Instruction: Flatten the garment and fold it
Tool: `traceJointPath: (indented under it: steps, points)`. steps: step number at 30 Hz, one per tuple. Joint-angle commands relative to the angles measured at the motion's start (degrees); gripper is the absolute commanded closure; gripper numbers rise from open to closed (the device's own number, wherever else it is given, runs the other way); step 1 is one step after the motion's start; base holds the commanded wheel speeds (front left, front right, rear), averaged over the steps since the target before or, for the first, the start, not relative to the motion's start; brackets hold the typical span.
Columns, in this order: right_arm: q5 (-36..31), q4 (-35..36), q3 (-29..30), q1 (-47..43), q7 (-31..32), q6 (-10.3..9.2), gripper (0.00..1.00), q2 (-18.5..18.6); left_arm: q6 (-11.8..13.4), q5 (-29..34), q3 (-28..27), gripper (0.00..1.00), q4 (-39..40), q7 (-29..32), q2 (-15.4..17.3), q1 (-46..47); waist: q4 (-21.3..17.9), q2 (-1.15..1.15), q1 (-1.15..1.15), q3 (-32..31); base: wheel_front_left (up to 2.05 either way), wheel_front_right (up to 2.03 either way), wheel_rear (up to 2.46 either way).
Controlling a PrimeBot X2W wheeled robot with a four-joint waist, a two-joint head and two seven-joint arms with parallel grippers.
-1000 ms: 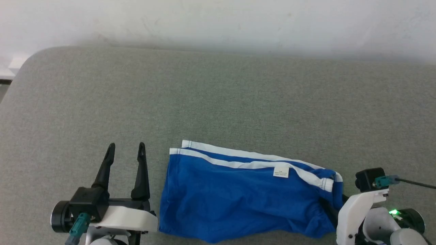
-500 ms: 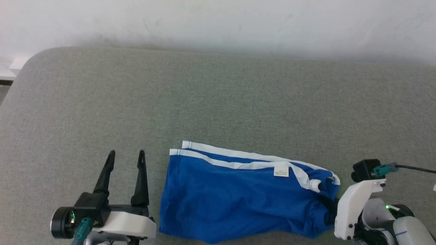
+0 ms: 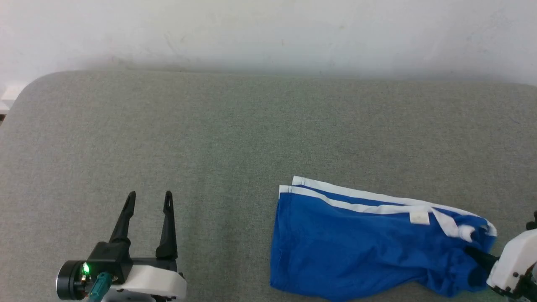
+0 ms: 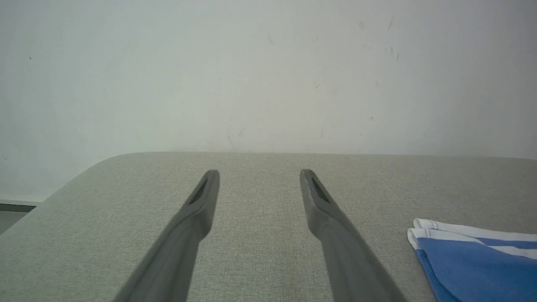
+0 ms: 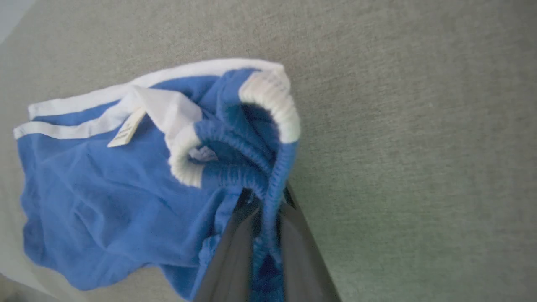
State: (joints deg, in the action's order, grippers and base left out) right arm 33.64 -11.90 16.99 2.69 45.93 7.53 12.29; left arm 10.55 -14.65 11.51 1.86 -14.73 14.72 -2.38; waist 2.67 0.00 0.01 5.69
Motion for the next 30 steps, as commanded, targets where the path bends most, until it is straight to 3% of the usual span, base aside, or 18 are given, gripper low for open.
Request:
traceJointPath:
  steps: [1, 6, 11, 16, 22, 23, 24, 25, 30]
  points:
    - [1.38, 0.75, 0.19, -0.28, 0.57, -0.04, 1.0, -0.96, -0.49, 0.26, -0.27, 0.0, -0.24, -0.27, 0.17, -0.69, -0.09, 0.0, -0.01, -0.13, 0.0, 0.0, 0.0]
    - [13.6, 7.26, 0.64, 0.46, 8.22, -0.04, 1.0, -6.36, -0.68, 0.17, -0.36, 0.0, -0.75, -0.27, -0.15, -1.01, -0.49, 0.0, -0.01, -0.71, 0.0, 0.0, 0.0]
    - [23.05, 11.1, -4.0, 1.3, 12.32, -0.04, 1.0, -9.0, -1.24, 0.15, 0.25, 0.0, -1.34, -0.27, -0.37, -0.52, -0.06, 0.0, -0.01, -1.18, 0.0, 0.0, 0.0]
    - [21.79, 10.58, -13.76, 3.95, 4.53, -0.04, 1.0, -9.36, -1.84, -0.06, 0.64, 0.0, -1.63, -0.27, -0.51, 0.34, 0.95, 0.0, -0.01, -0.91, 0.0, 0.0, 0.0]
    - [17.08, 0.43, -27.03, 7.0, -6.08, -0.04, 0.98, -9.39, -2.28, -0.01, 1.23, 0.0, -2.08, -0.27, -0.94, 1.04, 2.54, 0.0, -0.01, -0.43, 0.0, 0.0, 0.0]
    - [15.96, -1.68, -28.59, 7.62, -8.15, -0.04, 0.7, -9.39, -2.35, -0.01, 1.29, 0.0, -2.18, -0.27, -1.02, 1.12, 2.76, 0.0, -0.01, -0.37, 0.0, 0.0, 0.0]
    - [15.27, -3.72, -30.19, 8.21, -9.87, -0.04, 0.5, -9.4, -2.42, 0.0, 1.33, 0.0, -2.3, -0.27, -1.09, 1.15, 2.93, 0.0, -0.01, -0.33, 0.0, 0.0, 0.0]
    - [14.49, -5.38, -31.6, 8.9, -11.85, -0.04, 0.0, -9.4, -2.5, 0.02, 1.4, 0.0, -2.44, -0.27, -1.17, 1.19, 3.12, 0.0, -0.01, -0.31, 0.0, 0.0, 0.0]
    - [10.76, -9.29, -36.95, 12.2, -20.85, -0.04, 0.0, -9.4, -2.61, 0.13, 1.37, 0.0, -2.91, -0.27, -1.43, 1.06, 3.29, 0.0, -0.01, -0.49, 0.0, 0.0, 0.0]
